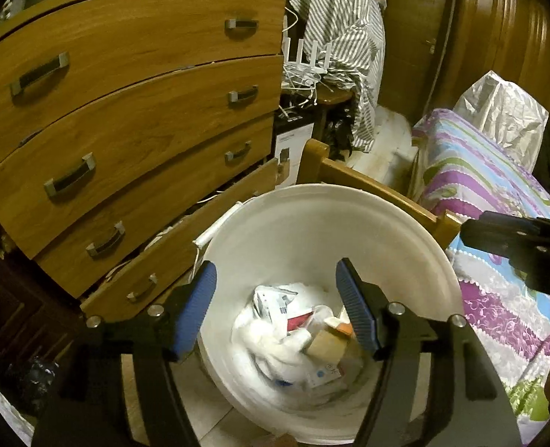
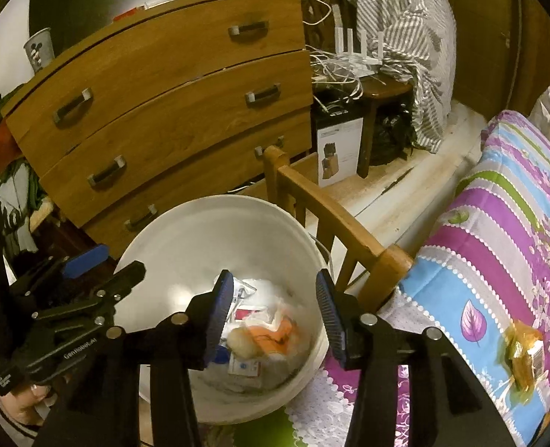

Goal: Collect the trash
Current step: 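Open both tools to drop the towel and carton into the bin, then move both tools back over the cluttered bedspread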

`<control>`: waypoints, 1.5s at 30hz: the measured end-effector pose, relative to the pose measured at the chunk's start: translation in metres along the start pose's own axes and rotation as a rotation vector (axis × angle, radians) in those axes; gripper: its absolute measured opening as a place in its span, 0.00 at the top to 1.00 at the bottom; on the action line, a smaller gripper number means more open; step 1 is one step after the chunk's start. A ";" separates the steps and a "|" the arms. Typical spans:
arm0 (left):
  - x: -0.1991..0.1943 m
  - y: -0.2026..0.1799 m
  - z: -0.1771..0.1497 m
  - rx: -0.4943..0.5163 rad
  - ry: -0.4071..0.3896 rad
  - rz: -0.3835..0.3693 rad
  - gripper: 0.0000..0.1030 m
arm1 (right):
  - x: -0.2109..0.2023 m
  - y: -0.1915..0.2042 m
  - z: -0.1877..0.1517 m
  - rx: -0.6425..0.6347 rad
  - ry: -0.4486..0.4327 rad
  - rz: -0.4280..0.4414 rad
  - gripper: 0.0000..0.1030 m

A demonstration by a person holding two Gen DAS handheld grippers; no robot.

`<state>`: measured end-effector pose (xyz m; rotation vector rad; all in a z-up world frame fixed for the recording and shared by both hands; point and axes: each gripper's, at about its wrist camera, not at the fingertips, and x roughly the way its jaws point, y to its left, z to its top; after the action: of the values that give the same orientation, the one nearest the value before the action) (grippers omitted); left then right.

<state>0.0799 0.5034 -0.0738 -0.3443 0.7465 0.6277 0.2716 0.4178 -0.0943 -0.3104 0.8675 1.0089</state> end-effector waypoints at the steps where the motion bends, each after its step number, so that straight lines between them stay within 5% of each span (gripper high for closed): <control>1: 0.000 0.000 0.000 0.000 0.000 0.000 0.38 | -0.001 -0.002 -0.001 0.005 -0.002 0.000 0.54; 11: -0.018 -0.009 -0.008 0.016 -0.010 -0.026 0.38 | -0.029 -0.012 -0.029 0.045 -0.038 0.011 0.53; 22: -0.042 -0.054 -0.040 0.084 -0.012 -0.113 0.38 | -0.133 -0.026 -0.128 0.052 -0.212 -0.035 0.27; 29: -0.053 -0.129 -0.066 0.202 0.021 -0.222 0.38 | -0.203 -0.082 -0.231 0.185 -0.269 -0.081 0.25; 37: -0.060 -0.254 -0.107 0.375 0.100 -0.385 0.38 | -0.277 -0.164 -0.363 0.394 -0.293 -0.229 0.24; 45: -0.057 -0.373 -0.135 0.495 0.199 -0.507 0.38 | -0.318 -0.225 -0.441 0.531 -0.322 -0.310 0.23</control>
<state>0.2156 0.1271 -0.0993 -0.1261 0.9326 -0.0780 0.1671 -0.1563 -0.1689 0.1647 0.7321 0.4939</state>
